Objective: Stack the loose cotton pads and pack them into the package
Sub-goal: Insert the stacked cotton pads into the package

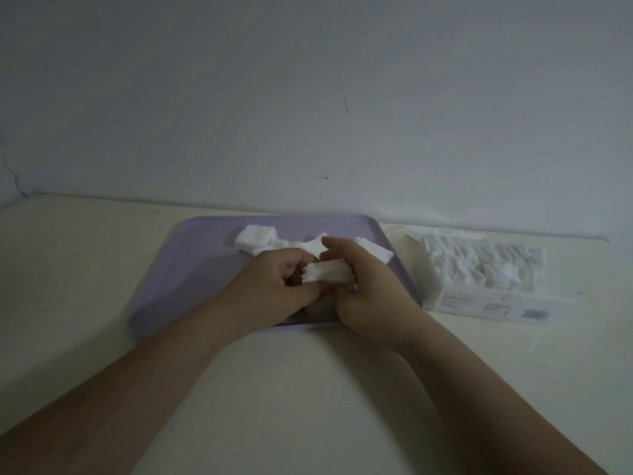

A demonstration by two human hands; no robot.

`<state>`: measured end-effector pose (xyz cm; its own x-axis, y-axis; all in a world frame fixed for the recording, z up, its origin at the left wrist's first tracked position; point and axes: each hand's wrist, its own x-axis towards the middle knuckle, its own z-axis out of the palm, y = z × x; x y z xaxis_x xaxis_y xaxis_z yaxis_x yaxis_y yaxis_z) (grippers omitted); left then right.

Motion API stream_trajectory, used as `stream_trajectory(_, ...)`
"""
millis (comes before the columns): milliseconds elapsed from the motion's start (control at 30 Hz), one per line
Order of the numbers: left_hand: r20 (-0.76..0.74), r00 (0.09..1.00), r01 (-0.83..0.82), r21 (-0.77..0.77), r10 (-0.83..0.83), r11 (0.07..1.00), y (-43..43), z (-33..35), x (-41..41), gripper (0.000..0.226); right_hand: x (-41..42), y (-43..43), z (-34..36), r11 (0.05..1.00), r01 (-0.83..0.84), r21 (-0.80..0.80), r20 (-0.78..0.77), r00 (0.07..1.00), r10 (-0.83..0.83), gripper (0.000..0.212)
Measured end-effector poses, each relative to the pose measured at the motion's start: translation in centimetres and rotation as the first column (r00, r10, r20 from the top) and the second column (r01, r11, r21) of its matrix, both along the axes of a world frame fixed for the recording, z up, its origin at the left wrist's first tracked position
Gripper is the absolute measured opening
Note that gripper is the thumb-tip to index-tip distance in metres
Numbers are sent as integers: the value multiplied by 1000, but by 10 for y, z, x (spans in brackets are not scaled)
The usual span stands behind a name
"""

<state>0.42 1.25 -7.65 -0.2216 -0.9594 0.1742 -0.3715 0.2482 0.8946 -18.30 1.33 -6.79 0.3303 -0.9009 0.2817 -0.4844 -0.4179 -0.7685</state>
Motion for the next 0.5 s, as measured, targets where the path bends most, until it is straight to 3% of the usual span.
stream_trajectory(100, 29, 999, -25, -48, 26, 999, 1, 1, -3, 21, -3, 1, 1, 998, 10, -54, -111, 994, -16, 56)
stream_trajectory(200, 104, 975, -185, -114, 197, 976, 1, 2, -12, 32, -2, 2, 3, 994, -39, -99, -120, 992, 27, 47)
stream_trajectory(367, 173, 961, -195, -127, 215, 973, 1, -3, -14, 26, -3, 3, 0, 1000, 19, -2, -170, 985, -19, 60)
stream_trajectory(500, 36, 980, -192, -66, 195, 979, 2, 0, -8, 24, -7, 2, 0, 996, 79, 45, -107, 991, -74, 55)
